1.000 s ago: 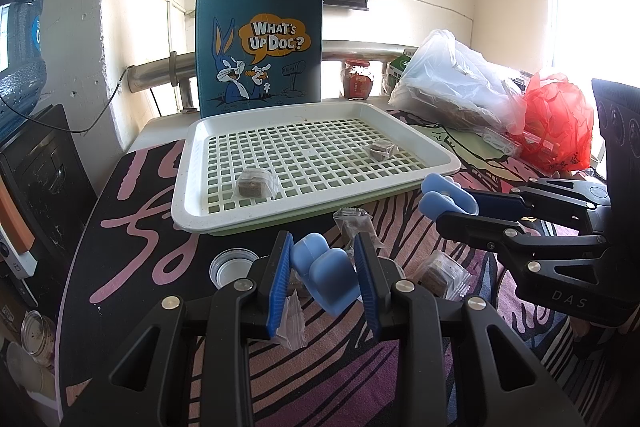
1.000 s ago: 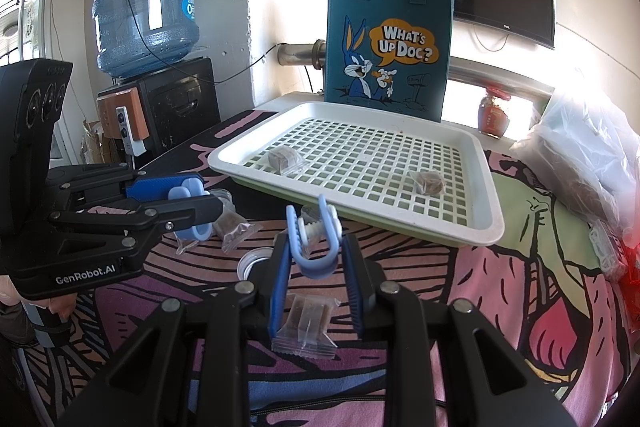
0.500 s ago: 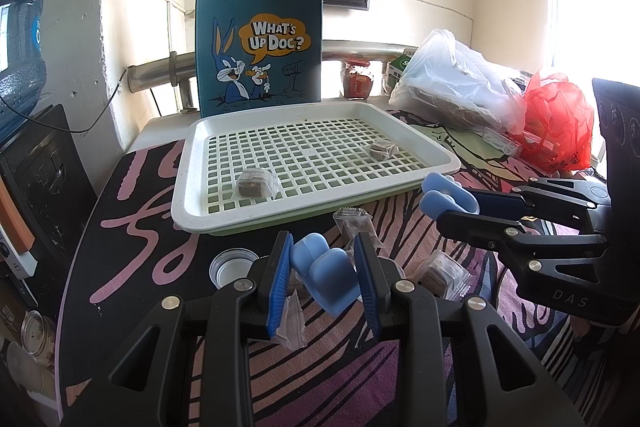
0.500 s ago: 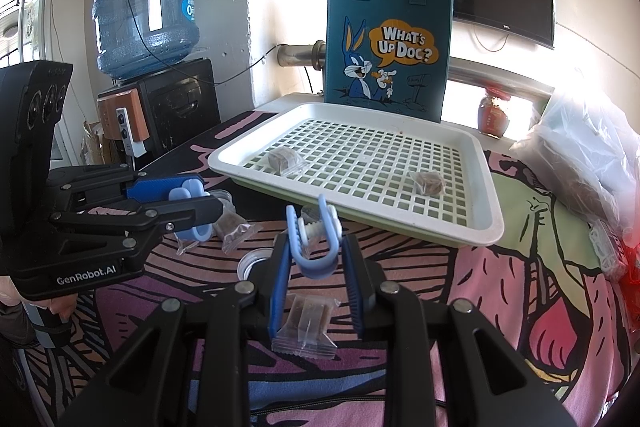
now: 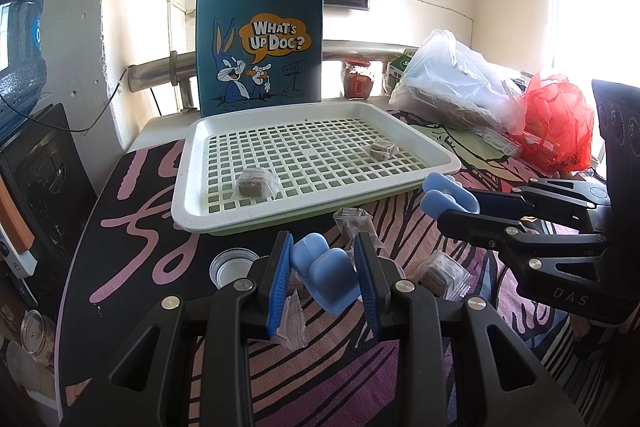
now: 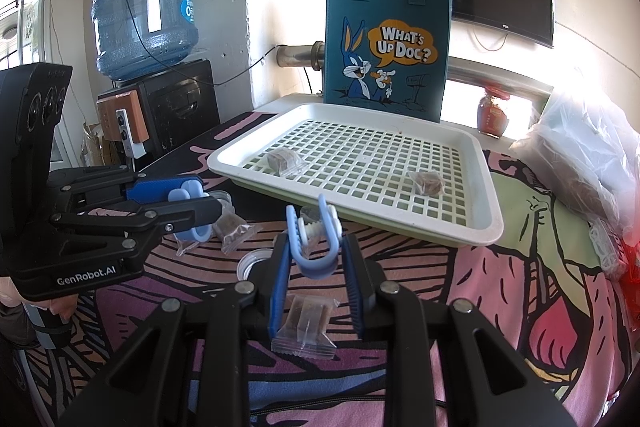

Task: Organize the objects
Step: 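Carry the blue foam and blue U-clip over the tray and release both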

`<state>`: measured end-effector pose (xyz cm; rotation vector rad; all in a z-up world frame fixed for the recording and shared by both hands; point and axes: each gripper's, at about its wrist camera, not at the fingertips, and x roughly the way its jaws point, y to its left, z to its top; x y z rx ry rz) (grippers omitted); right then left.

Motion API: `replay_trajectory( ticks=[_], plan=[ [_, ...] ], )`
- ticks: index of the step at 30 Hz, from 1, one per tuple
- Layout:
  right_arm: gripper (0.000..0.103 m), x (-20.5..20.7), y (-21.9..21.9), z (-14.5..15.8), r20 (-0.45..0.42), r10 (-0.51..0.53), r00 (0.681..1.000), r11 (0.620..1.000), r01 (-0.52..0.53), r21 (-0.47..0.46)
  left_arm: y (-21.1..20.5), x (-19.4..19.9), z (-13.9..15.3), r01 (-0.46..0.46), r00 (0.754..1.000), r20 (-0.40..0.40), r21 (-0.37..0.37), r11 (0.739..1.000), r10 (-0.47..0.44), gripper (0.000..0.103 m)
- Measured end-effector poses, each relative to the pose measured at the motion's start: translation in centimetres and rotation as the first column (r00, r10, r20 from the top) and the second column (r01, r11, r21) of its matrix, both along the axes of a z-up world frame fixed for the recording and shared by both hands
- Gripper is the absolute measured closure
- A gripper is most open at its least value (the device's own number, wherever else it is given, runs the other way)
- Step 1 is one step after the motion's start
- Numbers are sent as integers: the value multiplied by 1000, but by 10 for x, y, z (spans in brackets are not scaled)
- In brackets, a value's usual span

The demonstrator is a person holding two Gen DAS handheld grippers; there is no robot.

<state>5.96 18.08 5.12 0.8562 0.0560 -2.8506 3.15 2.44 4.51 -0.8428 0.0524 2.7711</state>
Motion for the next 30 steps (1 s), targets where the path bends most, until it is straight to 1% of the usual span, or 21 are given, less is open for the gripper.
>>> replay_trajectory(
  ticks=[5,8,10,12,15,16,18,20,22,23,25,27,30],
  plan=[
    [78,-1,2,1,10,-7,1000,1000,7,-15,-3,-1,-1,-4,1000,11,16,1000,4,72],
    [78,-4,8,1,25,-5,1000,999,6,-51,-6,-5,-2,13,999,49,28,1000,-14,72],
    [78,-7,16,6,38,-3,999,996,7,-84,-10,-7,3,24,998,61,20,999,-26,72],
    [78,-10,27,20,21,-4,1000,995,6,-100,-17,-13,16,20,999,48,2,1000,-20,72],
    [78,-23,44,45,0,-9,1000,994,9,-105,-31,-37,38,2,1000,30,-7,1000,-1,72],
    [78,-30,49,52,0,1,1000,995,-1,-105,-35,-49,43,-3,999,35,-10,1000,4,72],
    [78,-48,59,63,-12,-6,1000,996,5,-89,-44,-80,49,-13,998,63,10,1000,12,72],
    [78,-73,66,66,19,0,1000,995,1,-100,-48,-112,49,-30,995,91,17,999,28,72],
    [78,-102,73,62,72,3,997,993,6,-121,-53,-143,42,-57,990,129,51,997,50,72],
    [78,-115,74,58,94,1,996,993,10,-119,-54,-158,36,-77,985,156,65,995,66,72],
    [78,-141,72,46,142,-8,990,996,20,-83,-56,-184,21,-103,971,226,93,990,80,72],
    [78,-163,72,31,199,-24,980,997,37,-61,-54,-200,7,-119,960,265,78,990,95,72],
    [78,-185,72,9,270,-48,962,998,57,-26,-51,-212,-8,-149,950,284,54,987,128,72]
  ],
)
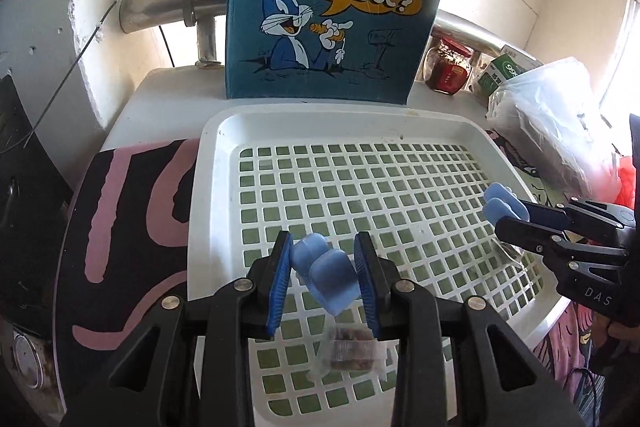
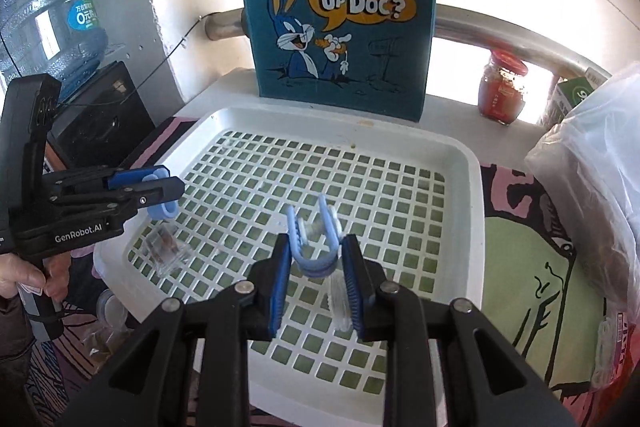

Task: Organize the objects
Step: 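Carry the blue foam and blue U-clip over the tray and release both, then grasp a snack packet with the left tool while the right grasps another packet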

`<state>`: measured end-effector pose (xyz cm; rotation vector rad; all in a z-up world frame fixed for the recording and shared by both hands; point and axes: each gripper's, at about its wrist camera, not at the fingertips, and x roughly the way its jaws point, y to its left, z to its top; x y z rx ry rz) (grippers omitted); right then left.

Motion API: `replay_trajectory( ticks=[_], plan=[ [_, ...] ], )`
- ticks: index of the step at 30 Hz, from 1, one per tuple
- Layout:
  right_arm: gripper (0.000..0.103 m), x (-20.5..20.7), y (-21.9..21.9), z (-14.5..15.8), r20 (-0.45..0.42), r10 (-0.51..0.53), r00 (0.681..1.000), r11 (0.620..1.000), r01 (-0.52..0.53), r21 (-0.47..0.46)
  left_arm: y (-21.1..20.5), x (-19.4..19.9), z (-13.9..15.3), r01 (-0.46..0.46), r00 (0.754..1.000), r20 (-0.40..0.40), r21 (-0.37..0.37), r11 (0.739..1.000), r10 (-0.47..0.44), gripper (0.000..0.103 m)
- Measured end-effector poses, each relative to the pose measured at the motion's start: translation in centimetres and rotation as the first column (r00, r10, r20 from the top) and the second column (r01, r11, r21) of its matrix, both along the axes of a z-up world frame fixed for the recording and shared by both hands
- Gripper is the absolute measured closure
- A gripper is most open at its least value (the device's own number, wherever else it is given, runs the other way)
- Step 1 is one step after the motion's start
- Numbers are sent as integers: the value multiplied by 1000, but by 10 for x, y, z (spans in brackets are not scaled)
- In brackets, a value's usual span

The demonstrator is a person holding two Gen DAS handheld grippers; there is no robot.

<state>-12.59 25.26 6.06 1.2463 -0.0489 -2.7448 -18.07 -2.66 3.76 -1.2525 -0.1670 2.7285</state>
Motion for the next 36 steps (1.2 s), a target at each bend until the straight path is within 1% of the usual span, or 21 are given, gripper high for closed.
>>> replay_trajectory(
  ticks=[3,5,7,8,9,11,12,14,15,18,20,21,23,24,25,27,31,34,36],
  plan=[
    [78,-16,-3,-14,45,-3,999,999,2,43,1,-6,-10,-18,1000,15,2,1000,18,72],
    [78,-23,-5,-23,77,-3,997,999,-1,51,2,-7,-14,-26,999,18,-2,1000,26,71],
    [78,-28,-6,-32,112,-2,994,998,-5,63,1,-10,-17,-41,998,44,1,999,41,62],
    [77,-30,-6,-36,134,1,991,998,-11,67,-1,-10,-16,-36,999,40,23,999,35,55],
    [77,-30,-7,-34,120,2,993,997,-10,71,-2,-9,-14,-43,999,32,30,999,42,41],
    [77,-28,-5,-28,108,-11,994,999,6,50,-6,-3,-3,-58,998,-1,59,997,58,30],
    [76,-25,-3,-21,83,-17,996,999,15,30,-9,2,5,-57,998,-19,84,995,59,25],
    [65,-14,0,-1,15,-26,1000,1000,26,2,-14,14,22,-47,997,-57,118,992,54,20],
    [63,-5,0,10,-20,-21,1000,1000,20,-12,-16,23,32,-37,995,-83,119,992,47,19],
    [58,31,-7,42,-124,6,992,1000,-9,-24,-20,57,60,-21,981,-188,87,996,37,15],
    [52,61,-13,59,-188,16,982,999,-22,-27,-22,85,75,-19,964,-265,51,999,32,12],
    [50,76,-17,65,-219,21,975,999,-28,-30,-22,99,80,-15,952,-306,31,999,24,9],
    [42,102,-25,72,-280,32,959,998,-44,-36,-23,128,86,-17,930,-367,-1,1000,15,2],
    [41,114,-29,73,-302,36,953,998,-49,-35,-24,140,87,-22,923,-384,-9,1000,16,0],
    [39,126,-33,72,-314,36,949,998,-49,-33,-24,151,86,-25,920,-391,-18,1000,16,0],
    [39,143,-40,65,-305,31,952,998,-47,-44,-23,168,77,-19,928,-373,-35,999,5,0],
    [39,166,-51,39,-239,26,971,996,-45,-74,-9,192,46,-3,959,-282,-88,996,-22,0],
    [39,173,-60,11,-149,26,989,997,-36,-64,4,195,20,36,982,-183,-112,993,-56,0],
    [39,175,-65,-8,-76,28,997,998,-33,-61,10,197,4,66,990,-120,-120,991,-80,0]
  ],
)
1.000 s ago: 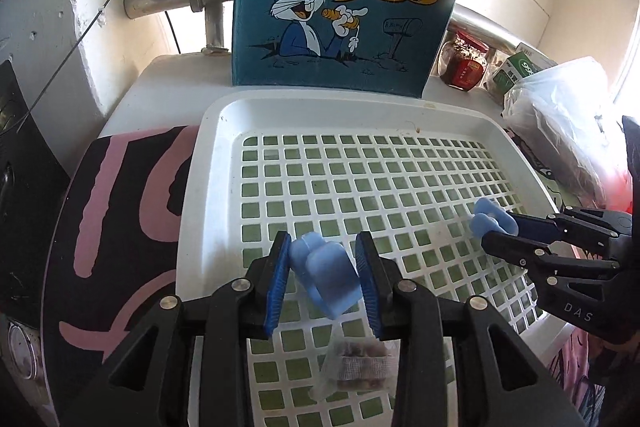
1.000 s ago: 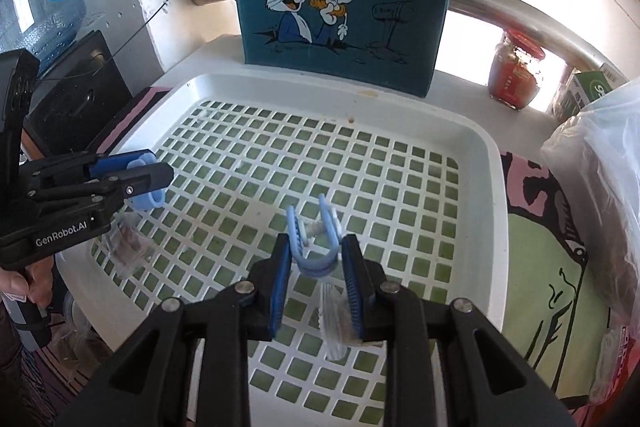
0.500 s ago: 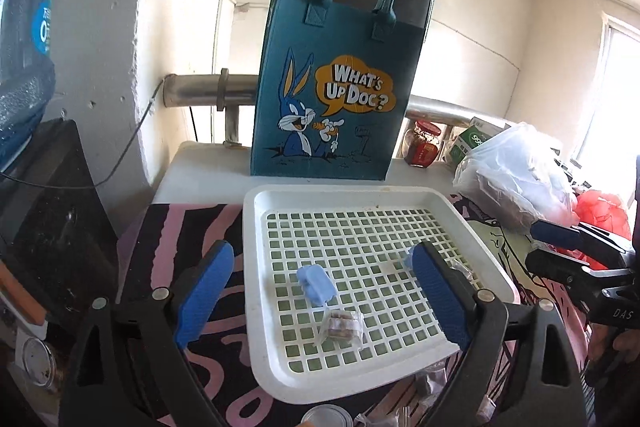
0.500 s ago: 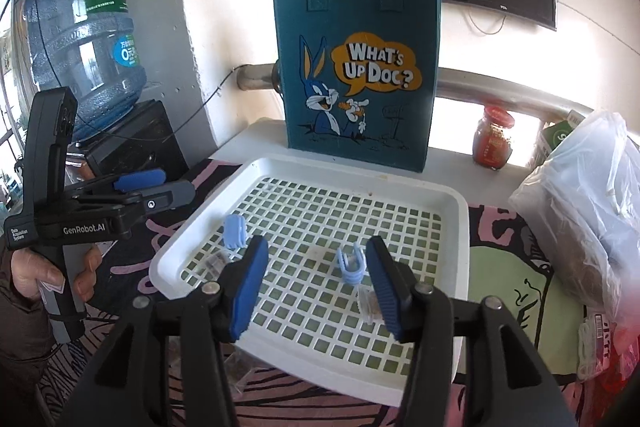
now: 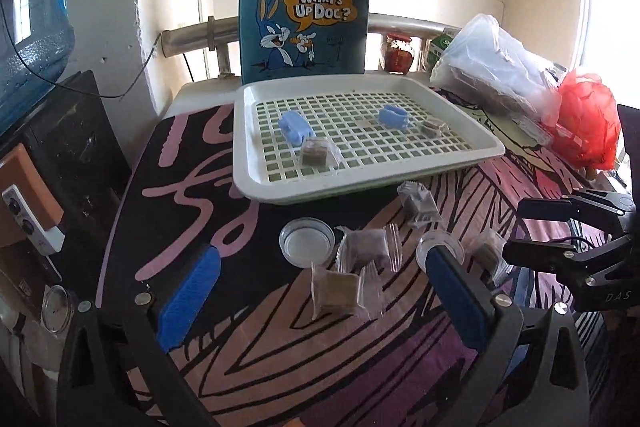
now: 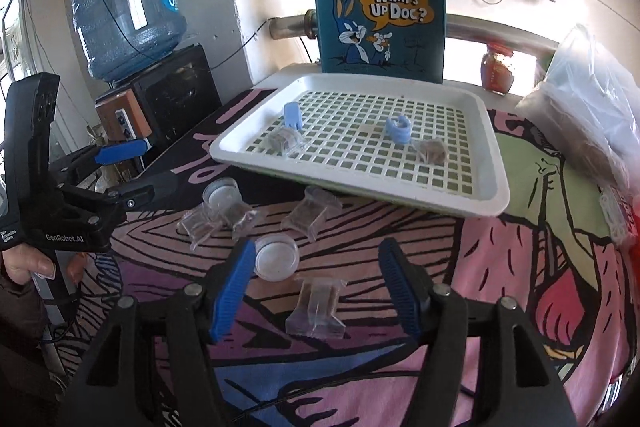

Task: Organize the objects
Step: 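Grasp a snack packet with the left tool while the right grasps another packet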

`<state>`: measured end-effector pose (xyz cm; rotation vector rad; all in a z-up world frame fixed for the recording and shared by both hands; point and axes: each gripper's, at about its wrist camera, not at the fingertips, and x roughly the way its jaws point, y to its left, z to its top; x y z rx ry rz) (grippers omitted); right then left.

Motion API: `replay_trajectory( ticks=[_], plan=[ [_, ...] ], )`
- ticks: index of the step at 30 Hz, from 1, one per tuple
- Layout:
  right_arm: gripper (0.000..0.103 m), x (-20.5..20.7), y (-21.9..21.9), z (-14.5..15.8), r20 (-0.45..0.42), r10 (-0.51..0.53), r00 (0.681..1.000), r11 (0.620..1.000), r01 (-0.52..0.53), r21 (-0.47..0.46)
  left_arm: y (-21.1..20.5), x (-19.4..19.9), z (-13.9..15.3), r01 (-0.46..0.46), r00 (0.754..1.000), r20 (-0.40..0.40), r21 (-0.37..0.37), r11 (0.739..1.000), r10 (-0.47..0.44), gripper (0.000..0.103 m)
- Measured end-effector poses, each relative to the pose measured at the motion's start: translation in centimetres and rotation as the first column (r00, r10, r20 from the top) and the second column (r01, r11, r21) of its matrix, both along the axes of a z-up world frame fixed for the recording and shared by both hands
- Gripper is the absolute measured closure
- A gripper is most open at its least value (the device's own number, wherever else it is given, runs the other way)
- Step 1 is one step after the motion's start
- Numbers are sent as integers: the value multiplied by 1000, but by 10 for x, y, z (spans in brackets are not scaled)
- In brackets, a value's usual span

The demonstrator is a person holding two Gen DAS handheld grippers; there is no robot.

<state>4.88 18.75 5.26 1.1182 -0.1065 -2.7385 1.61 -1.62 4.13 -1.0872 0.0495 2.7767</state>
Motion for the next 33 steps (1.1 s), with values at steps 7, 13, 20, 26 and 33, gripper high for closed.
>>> replay_trajectory(
  ticks=[7,13,20,26,33],
  plan=[
    [40,2,-2,-30,92,-29,995,999,27,30,5,-3,-21,-34,998,56,-39,999,36,1],
    [66,1,-7,-40,105,-9,994,998,3,61,-1,-9,-33,-39,989,147,26,999,35,56],
    [71,5,-7,-33,66,10,998,999,-12,32,-2,-1,-28,-34,992,127,52,998,27,76],
    [72,12,-17,-5,-54,46,998,997,-42,58,8,5,0,8,1000,28,81,997,-10,76],
    [72,3,-27,9,-120,64,991,996,-56,63,23,3,4,29,998,-62,46,999,-26,76]
  ],
)
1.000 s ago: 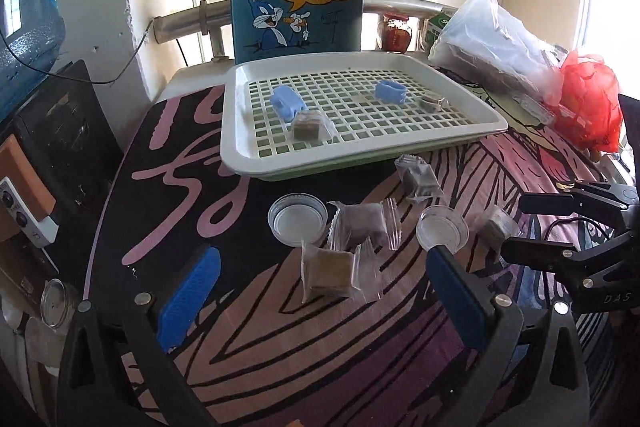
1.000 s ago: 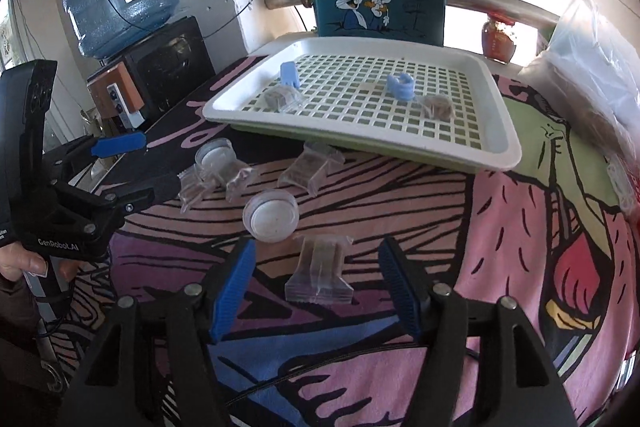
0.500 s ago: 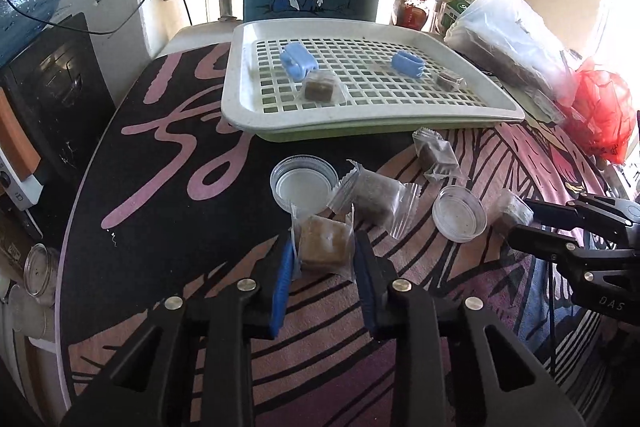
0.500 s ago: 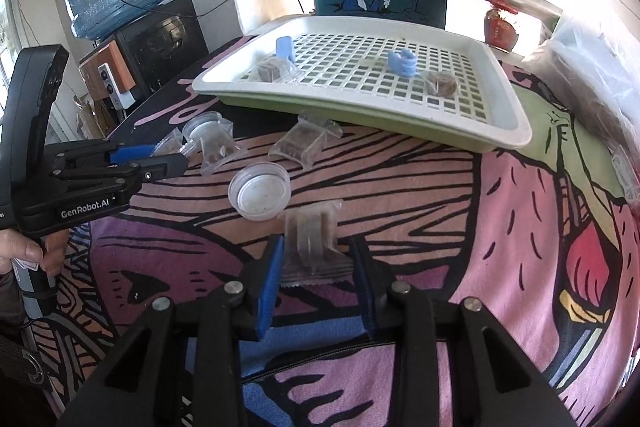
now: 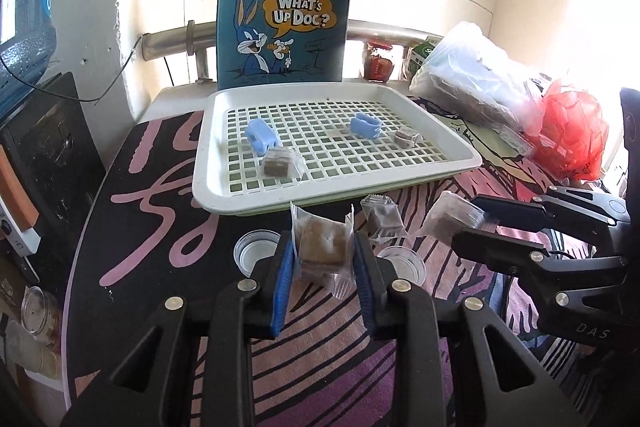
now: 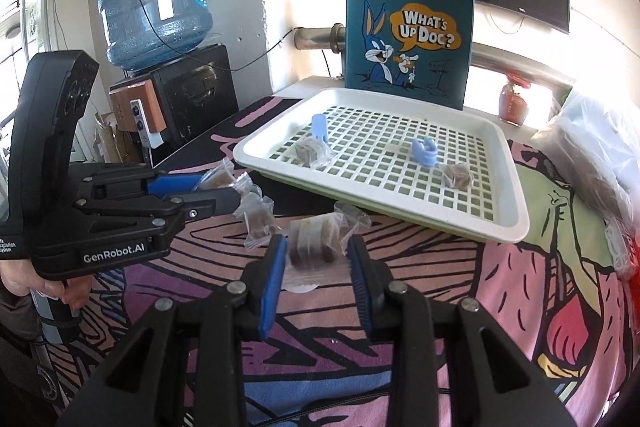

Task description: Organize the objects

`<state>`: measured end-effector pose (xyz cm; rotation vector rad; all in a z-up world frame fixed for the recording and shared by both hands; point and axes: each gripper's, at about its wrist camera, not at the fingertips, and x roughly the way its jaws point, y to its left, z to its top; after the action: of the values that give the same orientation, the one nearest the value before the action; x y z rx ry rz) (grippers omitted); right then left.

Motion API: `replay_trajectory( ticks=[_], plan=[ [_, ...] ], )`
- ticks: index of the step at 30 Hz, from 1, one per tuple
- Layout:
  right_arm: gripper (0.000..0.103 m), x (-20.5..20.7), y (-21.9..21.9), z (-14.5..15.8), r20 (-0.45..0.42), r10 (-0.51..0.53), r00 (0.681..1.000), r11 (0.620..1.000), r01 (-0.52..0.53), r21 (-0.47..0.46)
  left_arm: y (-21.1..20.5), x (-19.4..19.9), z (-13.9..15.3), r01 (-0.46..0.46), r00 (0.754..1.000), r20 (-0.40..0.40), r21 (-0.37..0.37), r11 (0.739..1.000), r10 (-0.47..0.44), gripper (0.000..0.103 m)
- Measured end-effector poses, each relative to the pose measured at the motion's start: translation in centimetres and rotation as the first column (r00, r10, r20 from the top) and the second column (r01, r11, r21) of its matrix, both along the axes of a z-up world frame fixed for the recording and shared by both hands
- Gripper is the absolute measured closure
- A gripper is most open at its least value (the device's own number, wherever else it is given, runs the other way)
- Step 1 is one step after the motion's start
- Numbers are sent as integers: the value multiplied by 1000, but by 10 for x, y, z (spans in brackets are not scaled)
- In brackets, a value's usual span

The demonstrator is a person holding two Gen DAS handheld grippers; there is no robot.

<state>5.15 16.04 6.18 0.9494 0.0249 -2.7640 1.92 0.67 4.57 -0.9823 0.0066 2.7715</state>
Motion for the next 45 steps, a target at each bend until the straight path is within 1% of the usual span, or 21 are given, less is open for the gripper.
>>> replay_trajectory(
  ticks=[3,4,6,11,16,45],
  plan=[
    [72,0,-6,-2,-31,2,1000,1000,-1,31,1,-2,-7,-3,1000,-13,-18,1000,3,76],
    [72,0,-7,-4,-37,3,999,999,-2,39,1,-3,-8,-3,1000,-1,-18,1000,3,76],
    [72,0,-9,-8,-39,2,999,999,0,52,0,-4,-8,-4,1000,-3,-4,1000,4,76],
    [72,-2,-7,-16,-20,2,1000,999,-1,46,-2,0,-6,2,1000,-20,8,1000,-2,76],
    [72,1,-7,-14,-36,2,999,999,0,40,-1,2,-5,9,999,-31,9,1000,-9,76],
    [72,2,-6,-13,-46,-2,999,999,4,34,1,2,-5,16,999,-30,0,1000,-16,76]
  ],
)
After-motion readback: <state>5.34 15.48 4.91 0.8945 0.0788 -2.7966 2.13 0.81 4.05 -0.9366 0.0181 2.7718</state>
